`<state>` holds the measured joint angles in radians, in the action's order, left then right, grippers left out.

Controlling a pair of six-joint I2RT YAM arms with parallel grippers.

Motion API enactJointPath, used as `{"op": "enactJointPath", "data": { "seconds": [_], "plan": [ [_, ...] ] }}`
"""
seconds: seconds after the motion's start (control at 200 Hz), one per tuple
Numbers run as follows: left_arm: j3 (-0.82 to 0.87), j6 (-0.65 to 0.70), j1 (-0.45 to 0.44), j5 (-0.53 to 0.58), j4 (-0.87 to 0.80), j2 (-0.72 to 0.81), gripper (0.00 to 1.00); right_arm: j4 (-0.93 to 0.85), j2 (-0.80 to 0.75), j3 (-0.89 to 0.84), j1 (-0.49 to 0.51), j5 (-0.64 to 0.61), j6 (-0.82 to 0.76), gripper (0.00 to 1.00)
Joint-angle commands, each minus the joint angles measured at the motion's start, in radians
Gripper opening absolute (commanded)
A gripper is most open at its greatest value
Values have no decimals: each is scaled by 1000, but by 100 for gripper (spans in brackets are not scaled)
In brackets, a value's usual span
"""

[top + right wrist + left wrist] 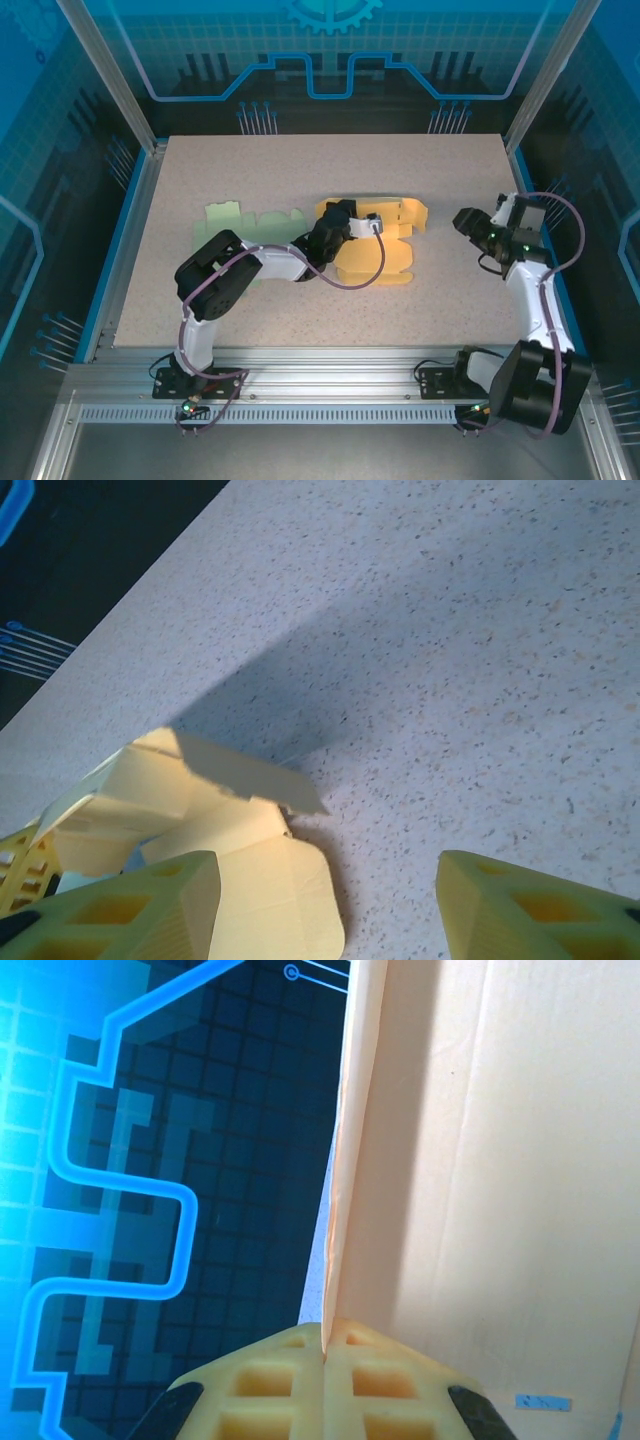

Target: Fold the paper box

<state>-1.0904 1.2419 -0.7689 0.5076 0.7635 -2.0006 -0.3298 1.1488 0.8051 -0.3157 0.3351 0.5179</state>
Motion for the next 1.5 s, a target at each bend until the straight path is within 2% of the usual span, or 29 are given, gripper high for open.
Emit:
{"op": "enactJointPath", "data": {
  "seconds": [0.0,0.195,0.365,0.76,0.941,1.171,1.361,1.491],
  "plan": [
    [13,42,-8,-19,93,-15,0,37,101,62,-17,57,-12,58],
    [41,64,-7,-47,128,-20,0,140,320,172,-16,130,-16,54],
    [51,106,-9,-61,175,-52,0,163,464,259,15,160,-57,53],
    [60,187,-10,-50,264,-116,0,177,650,314,149,139,-89,51],
    [60,207,-8,-50,287,-131,0,215,663,261,179,134,-71,49],
    [55,235,-8,-42,314,-152,0,280,596,145,190,150,-41,48],
    [57,248,-8,-40,343,-155,0,291,522,84,183,142,-9,49],
    [75,263,-8,-57,385,-150,0,262,476,94,138,127,-5,49]
  ]
}}
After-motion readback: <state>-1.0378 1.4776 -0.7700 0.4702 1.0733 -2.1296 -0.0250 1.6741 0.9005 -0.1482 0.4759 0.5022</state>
